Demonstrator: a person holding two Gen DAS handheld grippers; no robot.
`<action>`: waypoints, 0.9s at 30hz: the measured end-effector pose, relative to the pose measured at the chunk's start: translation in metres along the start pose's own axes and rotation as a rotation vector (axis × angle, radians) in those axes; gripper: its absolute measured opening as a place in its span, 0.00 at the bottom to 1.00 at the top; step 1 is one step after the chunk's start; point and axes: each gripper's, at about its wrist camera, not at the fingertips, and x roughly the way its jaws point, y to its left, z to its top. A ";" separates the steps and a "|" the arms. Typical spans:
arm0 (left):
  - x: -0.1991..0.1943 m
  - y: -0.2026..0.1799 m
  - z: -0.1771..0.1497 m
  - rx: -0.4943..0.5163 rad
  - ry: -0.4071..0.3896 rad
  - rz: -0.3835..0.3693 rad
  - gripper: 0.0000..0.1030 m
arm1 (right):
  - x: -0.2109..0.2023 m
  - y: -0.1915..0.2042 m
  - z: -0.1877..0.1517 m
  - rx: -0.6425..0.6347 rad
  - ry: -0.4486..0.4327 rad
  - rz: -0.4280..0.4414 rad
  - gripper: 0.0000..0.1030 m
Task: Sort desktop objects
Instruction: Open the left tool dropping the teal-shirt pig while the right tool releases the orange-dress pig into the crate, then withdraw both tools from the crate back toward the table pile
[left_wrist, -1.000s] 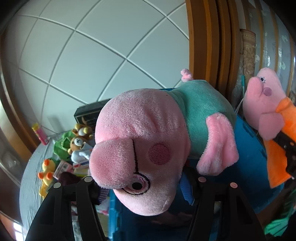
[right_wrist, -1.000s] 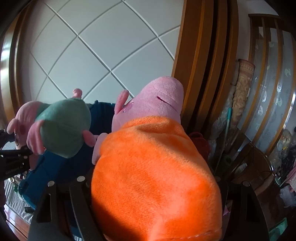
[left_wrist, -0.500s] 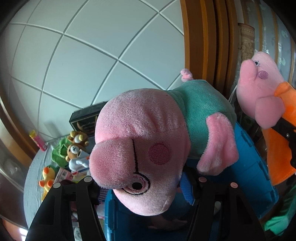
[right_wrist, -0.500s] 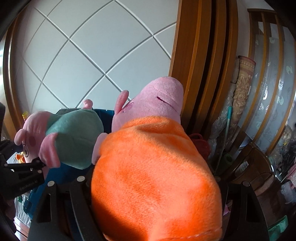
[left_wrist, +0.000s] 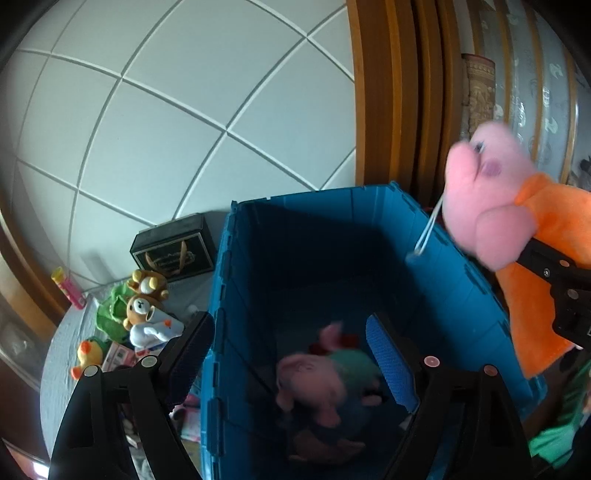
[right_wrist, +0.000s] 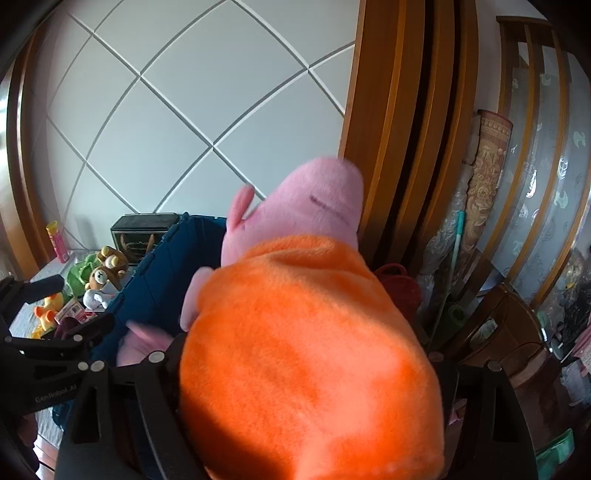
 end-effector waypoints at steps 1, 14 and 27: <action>0.002 0.001 -0.002 0.001 0.004 0.000 0.83 | 0.001 -0.001 0.001 0.004 0.002 0.006 0.83; 0.005 0.005 -0.015 0.001 0.023 -0.015 0.89 | -0.016 0.010 -0.005 0.005 -0.026 -0.039 1.00; -0.015 0.003 -0.040 0.012 0.017 -0.053 0.96 | -0.032 0.011 -0.028 -0.012 0.013 -0.073 1.00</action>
